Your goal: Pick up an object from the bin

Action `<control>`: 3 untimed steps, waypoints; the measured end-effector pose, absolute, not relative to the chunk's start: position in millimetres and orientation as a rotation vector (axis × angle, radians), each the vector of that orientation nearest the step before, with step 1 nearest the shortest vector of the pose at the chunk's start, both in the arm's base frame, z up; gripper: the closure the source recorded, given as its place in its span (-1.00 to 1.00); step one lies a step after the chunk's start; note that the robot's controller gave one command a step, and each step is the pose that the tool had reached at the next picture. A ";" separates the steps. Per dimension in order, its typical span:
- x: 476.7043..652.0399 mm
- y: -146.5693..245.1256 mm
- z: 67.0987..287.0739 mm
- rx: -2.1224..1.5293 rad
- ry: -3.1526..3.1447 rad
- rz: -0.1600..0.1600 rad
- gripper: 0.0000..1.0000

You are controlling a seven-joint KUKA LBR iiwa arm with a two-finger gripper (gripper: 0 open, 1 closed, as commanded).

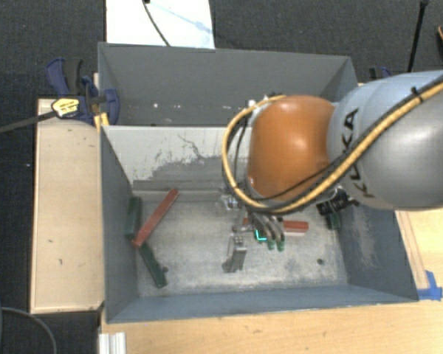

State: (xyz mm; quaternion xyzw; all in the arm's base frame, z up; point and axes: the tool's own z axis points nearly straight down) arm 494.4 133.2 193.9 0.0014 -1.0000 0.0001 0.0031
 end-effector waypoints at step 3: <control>483.9 -131.5 72.3 0.556 -3.108 0.006 -1.00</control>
Offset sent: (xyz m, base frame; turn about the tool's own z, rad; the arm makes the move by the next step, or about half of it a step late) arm -0.0019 -0.0786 -0.0940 -0.0501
